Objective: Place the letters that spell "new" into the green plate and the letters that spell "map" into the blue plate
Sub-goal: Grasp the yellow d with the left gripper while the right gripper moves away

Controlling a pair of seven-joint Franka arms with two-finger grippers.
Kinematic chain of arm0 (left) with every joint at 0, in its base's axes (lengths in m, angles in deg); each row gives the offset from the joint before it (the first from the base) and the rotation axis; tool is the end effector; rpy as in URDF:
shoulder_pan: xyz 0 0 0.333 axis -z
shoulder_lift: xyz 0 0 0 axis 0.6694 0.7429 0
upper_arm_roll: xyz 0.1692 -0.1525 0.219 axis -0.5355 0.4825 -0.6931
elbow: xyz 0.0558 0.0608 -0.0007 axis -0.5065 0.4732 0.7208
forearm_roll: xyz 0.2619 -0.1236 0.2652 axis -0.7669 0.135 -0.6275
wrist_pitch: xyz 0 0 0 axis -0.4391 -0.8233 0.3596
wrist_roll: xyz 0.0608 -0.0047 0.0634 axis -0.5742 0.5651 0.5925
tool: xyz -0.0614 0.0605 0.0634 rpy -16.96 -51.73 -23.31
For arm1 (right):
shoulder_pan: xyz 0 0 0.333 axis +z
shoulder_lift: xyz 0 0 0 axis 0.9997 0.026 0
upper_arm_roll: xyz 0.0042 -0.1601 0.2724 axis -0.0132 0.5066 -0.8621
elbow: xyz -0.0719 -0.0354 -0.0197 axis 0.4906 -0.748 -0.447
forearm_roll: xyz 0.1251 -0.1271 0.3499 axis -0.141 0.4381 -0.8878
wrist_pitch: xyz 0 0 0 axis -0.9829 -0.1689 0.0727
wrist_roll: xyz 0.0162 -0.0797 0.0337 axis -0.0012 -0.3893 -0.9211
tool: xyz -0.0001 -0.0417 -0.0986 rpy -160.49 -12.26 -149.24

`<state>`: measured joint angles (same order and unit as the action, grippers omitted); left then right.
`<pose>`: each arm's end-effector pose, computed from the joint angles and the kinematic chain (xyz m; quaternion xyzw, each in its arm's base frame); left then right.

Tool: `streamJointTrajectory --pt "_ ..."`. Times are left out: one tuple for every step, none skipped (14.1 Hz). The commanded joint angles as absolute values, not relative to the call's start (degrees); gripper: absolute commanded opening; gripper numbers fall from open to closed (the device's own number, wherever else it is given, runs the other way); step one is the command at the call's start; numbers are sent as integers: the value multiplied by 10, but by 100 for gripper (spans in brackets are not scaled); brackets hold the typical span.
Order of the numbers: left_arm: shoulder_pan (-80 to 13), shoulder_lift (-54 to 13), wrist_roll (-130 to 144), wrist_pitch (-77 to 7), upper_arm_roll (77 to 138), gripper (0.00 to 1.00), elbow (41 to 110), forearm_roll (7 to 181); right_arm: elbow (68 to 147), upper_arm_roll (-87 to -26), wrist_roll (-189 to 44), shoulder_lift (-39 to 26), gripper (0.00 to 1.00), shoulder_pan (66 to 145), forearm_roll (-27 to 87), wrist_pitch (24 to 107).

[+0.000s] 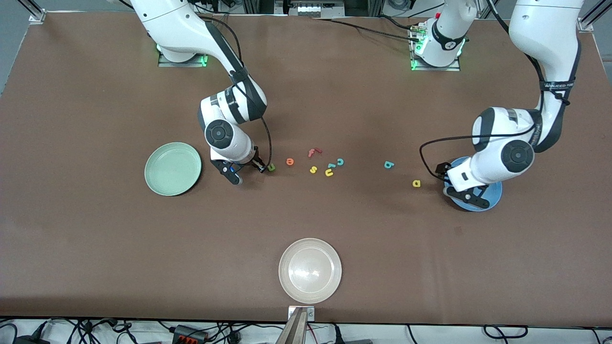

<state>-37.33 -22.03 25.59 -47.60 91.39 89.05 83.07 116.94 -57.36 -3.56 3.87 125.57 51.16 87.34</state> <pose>0.5920 -0.0693 0.2419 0.9825 -0.1719 -0.0720 0.0004 0.5218 0.3375 0.1772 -0.9266 0.3670 0.0818 0.0091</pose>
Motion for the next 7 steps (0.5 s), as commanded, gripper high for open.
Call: streamJointTrajectory --pt "-346 -220 146 -476 926 100 893 816 1176 -566 -28 38 60 1270 501 885" --pt "-331 -213 94 -482 926 100 894 816 1176 -566 -28 39 60 1270 501 885" --pt "-325 -206 55 -494 926 100 897 816 1176 -566 -28 40 59 1269 501 885" --pt "-321 -196 33 -514 926 100 900 816 1176 -566 -29 41 56 1269 502 885" --pt "-315 -187 29 -527 925 100 903 816 1176 -566 -29 43 52 1270 502 885" --pt "-314 -180 27 -535 926 100 903 816 1176 -566 -29 44 48 1270 502 886" --pt "-314 -177 27 -542 925 100 902 816 1176 -566 -29 44 45 1270 504 885"
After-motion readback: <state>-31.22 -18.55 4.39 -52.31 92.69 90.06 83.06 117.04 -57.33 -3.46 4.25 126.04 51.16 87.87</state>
